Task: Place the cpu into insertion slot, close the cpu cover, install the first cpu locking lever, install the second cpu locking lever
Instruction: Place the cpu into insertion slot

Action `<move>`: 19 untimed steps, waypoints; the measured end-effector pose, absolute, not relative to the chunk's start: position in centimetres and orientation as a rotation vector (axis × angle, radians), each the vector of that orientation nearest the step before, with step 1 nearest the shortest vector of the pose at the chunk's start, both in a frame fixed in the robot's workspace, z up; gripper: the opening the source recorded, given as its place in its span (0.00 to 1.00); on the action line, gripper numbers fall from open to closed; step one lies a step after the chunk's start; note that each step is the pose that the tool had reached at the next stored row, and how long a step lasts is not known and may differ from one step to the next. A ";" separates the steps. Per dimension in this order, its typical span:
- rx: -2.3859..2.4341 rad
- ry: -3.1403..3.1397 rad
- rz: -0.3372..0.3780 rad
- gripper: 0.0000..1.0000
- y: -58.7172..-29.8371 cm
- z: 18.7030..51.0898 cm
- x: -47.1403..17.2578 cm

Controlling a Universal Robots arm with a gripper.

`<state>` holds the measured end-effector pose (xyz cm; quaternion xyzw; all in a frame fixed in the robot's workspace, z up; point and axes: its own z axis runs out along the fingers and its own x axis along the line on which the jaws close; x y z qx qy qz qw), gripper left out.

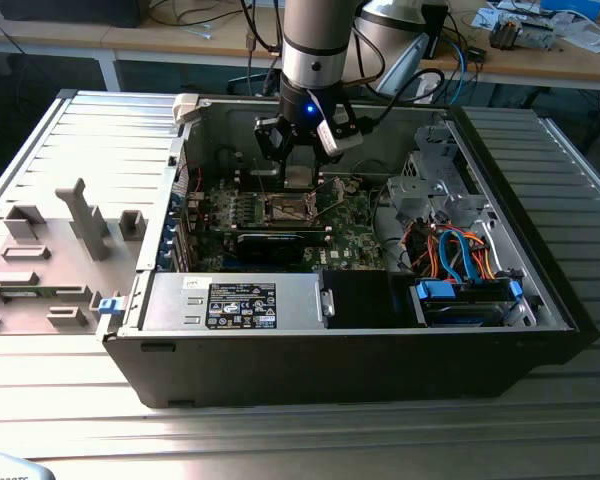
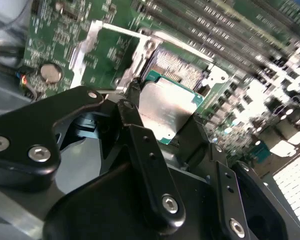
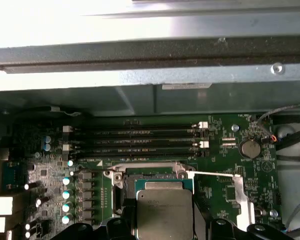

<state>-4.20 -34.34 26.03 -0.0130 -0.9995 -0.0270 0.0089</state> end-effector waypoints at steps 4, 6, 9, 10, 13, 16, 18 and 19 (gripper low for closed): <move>-0.041 -3.124 -0.047 0.54 -34.3 26.0 -4.2; -0.041 -3.124 -0.047 0.54 -34.3 26.0 -4.2; -0.046 -3.124 -0.047 0.54 -34.3 26.0 -4.2; -0.046 -3.124 -0.047 0.54 -34.3 26.0 -4.2; -0.049 -3.124 -0.046 0.54 -34.3 26.0 -4.2; -0.051 -3.124 -0.046 0.54 -34.3 26.0 -4.2; -0.054 -3.123 -0.046 0.54 -34.3 26.0 -4.2; -0.055 -3.123 -0.046 0.54 -34.3 26.0 -4.2</move>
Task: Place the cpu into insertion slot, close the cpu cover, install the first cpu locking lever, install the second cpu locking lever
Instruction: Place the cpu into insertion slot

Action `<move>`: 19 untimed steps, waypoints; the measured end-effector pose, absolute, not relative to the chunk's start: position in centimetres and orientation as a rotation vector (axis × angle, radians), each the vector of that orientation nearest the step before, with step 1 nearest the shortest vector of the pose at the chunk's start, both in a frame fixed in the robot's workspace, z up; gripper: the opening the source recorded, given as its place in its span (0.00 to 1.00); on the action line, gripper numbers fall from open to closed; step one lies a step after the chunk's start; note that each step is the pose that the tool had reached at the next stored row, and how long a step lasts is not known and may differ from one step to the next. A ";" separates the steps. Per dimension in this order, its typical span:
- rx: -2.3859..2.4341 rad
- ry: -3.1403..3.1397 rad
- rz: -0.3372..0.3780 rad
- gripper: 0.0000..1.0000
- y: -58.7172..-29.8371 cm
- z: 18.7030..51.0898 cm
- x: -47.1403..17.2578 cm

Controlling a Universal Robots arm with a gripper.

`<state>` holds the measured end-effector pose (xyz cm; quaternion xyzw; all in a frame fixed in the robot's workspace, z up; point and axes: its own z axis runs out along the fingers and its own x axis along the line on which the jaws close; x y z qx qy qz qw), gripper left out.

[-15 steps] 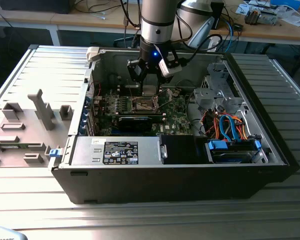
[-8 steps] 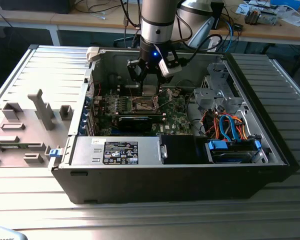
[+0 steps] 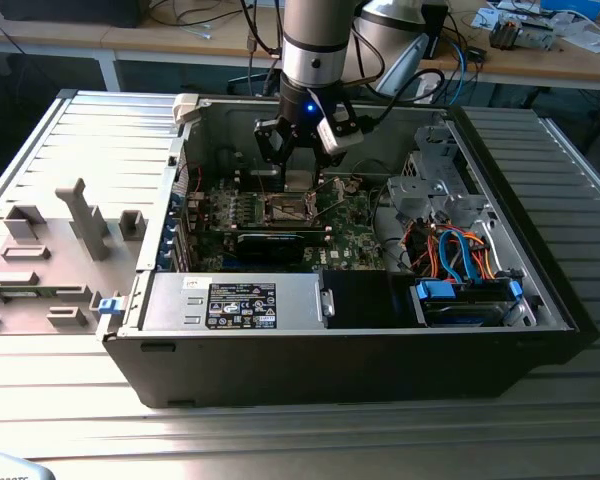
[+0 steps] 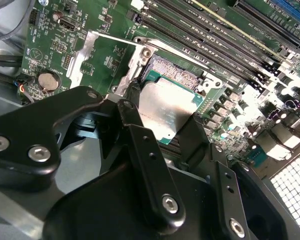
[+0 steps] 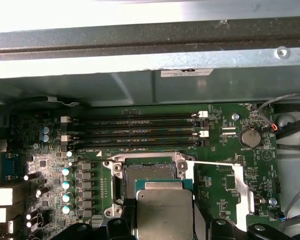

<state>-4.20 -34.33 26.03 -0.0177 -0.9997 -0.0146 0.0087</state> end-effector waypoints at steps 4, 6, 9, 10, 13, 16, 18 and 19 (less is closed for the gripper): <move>-0.059 -3.123 -0.046 0.54 -34.3 26.0 -4.2; -0.089 -3.123 -0.046 0.54 -34.3 26.0 -4.2; -0.097 -3.123 -0.046 0.54 -34.3 26.0 -4.2; -0.097 -3.123 -0.046 0.54 -34.3 26.0 -4.2; -0.098 -3.123 -0.046 0.54 -34.3 26.0 -4.2; -0.100 -3.123 -0.046 0.54 -34.3 26.0 -4.2; -0.105 -3.123 -0.046 0.54 -34.3 26.0 -4.2; -0.117 -3.122 -0.046 0.54 -34.3 25.9 -4.2</move>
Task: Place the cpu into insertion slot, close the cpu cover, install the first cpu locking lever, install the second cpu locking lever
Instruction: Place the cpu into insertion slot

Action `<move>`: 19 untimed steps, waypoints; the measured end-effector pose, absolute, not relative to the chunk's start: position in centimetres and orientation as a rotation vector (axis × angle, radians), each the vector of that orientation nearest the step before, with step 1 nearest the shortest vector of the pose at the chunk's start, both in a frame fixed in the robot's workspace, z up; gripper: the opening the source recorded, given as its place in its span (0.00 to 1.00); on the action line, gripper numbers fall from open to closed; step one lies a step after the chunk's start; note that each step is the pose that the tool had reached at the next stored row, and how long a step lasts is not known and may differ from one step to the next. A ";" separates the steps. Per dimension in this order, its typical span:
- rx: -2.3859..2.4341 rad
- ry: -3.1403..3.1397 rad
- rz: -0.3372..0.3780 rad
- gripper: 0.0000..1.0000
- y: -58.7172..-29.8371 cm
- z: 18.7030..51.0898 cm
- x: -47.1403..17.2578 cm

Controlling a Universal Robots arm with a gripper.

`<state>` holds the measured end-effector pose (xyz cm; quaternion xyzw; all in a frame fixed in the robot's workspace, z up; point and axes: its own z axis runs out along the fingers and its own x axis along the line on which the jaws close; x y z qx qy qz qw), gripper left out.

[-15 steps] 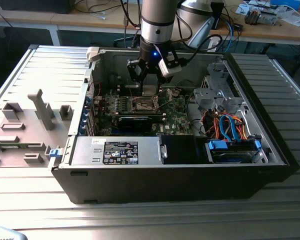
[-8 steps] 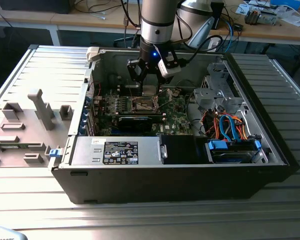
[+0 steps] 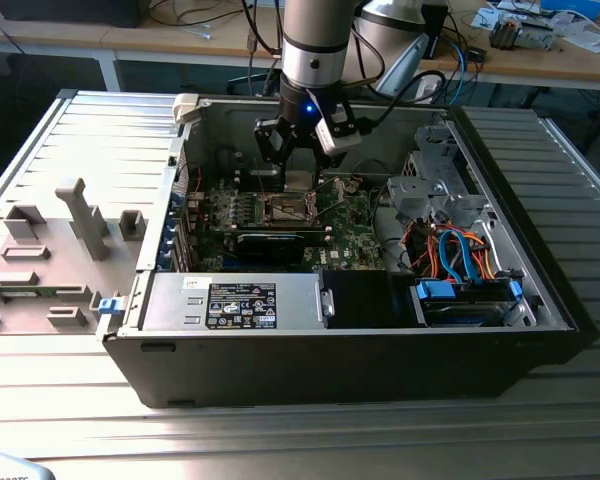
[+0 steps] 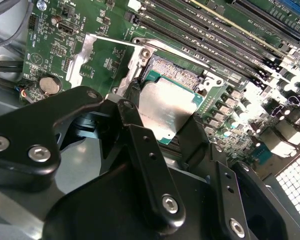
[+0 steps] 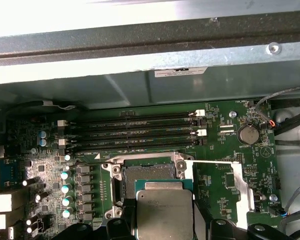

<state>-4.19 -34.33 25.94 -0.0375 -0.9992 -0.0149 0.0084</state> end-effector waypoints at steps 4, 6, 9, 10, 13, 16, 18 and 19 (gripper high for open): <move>-0.141 -3.122 -0.046 0.54 -34.3 25.9 -4.2; -0.147 -3.121 -0.047 0.54 -34.3 25.9 -4.2; -0.155 -3.121 -0.047 0.54 -34.3 25.9 -4.2; -0.158 -3.121 -0.047 0.54 -34.3 25.9 -4.2; -0.161 -3.121 -0.047 0.54 -34.3 25.9 -4.2; -0.164 -3.121 -0.047 0.54 -34.3 25.9 -4.2; -0.165 -3.121 -0.047 0.54 -34.3 25.9 -4.2; -0.165 -3.121 -0.047 0.54 -34.3 25.9 -4.2</move>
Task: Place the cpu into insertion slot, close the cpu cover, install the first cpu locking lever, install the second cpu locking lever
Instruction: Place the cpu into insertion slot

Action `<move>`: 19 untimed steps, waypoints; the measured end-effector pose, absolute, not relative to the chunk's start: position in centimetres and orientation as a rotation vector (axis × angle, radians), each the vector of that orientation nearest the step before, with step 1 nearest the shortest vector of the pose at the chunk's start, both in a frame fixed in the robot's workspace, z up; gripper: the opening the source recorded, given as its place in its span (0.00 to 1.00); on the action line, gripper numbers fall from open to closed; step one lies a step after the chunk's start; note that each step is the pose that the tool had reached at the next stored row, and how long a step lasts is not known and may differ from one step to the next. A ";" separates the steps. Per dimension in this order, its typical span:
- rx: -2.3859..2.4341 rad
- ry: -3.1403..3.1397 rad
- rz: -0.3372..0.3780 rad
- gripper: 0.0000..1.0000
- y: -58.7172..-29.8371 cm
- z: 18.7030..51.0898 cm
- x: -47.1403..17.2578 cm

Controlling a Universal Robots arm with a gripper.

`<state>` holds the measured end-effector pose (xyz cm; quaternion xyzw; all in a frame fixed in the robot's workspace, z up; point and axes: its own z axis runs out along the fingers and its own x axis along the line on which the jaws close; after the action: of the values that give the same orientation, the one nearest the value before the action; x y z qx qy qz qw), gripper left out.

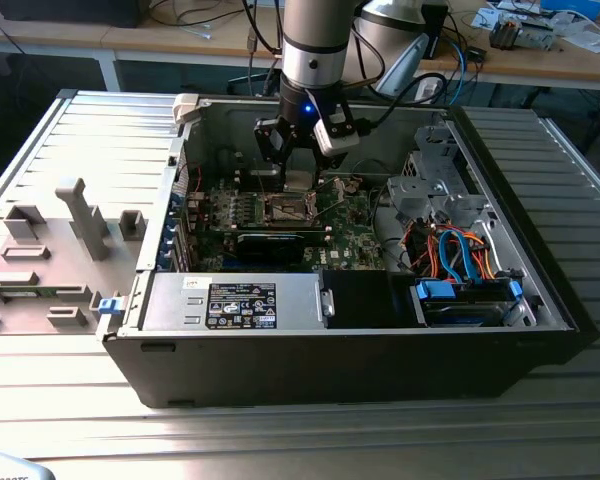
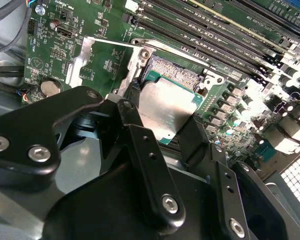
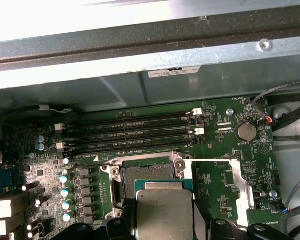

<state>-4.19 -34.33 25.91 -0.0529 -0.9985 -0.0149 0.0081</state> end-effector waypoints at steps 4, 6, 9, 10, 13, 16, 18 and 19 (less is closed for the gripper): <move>-0.173 -3.120 -0.047 0.54 -34.3 25.9 -4.2; -0.173 -3.120 -0.047 0.54 -34.3 25.9 -4.2; -0.174 -3.120 -0.047 0.54 -34.3 25.9 -4.2; -0.174 -3.120 -0.047 0.54 -34.3 25.9 -4.2; -0.177 -3.120 -0.047 0.54 -34.3 25.9 -4.2; -0.186 -3.120 -0.047 0.54 -34.3 25.9 -4.2; -0.196 -3.119 -0.047 0.54 -34.3 25.9 -4.2; -0.200 -3.119 -0.047 0.54 -34.3 25.9 -4.2</move>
<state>-4.19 -34.33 25.89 -0.0640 -0.9978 -0.0151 0.0079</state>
